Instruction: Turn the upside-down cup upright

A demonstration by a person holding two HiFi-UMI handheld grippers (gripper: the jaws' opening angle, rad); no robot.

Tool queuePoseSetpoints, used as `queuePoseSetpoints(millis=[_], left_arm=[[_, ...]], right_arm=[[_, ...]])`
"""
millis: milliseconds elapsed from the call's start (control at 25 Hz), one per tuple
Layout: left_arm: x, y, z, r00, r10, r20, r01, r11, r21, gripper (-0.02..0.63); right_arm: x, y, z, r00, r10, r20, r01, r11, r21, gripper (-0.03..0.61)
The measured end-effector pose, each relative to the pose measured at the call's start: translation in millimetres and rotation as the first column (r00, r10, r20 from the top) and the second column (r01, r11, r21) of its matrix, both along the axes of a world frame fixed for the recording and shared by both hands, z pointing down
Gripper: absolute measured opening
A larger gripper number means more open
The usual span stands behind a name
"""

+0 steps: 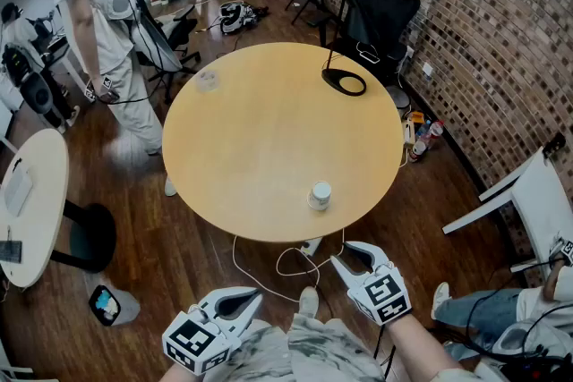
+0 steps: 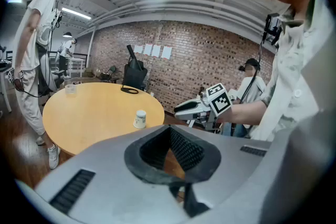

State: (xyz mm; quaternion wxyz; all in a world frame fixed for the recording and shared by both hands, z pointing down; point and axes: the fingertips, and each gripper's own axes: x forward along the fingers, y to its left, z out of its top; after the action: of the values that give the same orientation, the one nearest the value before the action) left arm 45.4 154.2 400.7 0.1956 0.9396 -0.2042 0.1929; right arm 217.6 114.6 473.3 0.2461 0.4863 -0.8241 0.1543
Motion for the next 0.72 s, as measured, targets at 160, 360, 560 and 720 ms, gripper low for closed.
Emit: queuePoseSetpoints(millis=[160, 360, 560, 720], left_arm=[[41.9, -40.0, -3.9, 1.0, 0.002, -0.01, -0.002, 0.999, 0.036, 0.008], [53.2, -80.3, -3.8, 1.0, -0.006, -0.003, 0.006, 0.999, 0.034, 0.008], [44.0, -116.5, -7.4, 1.0, 0.015, 0.007, -0.015, 0.999, 0.029, 0.008], [40.3, -144.6, -8.9, 1.0, 0.025, 0.009, -0.025, 0.999, 0.026, 0.008]], right_arm=[[34.9, -56.2, 28.3, 0.999, -0.025, -0.043, 0.024, 1.0, -0.011, 0.172], [58.6, -109.5, 67.1, 0.997, -0.011, -0.071, 0.008, 0.999, -0.047, 0.209], [63.0, -153.0, 97.6, 0.994, 0.005, -0.114, -0.014, 0.997, -0.08, 0.223], [67.3, -173.5, 127.8, 0.992, 0.012, -0.122, -0.028, 0.991, -0.131, 0.273]])
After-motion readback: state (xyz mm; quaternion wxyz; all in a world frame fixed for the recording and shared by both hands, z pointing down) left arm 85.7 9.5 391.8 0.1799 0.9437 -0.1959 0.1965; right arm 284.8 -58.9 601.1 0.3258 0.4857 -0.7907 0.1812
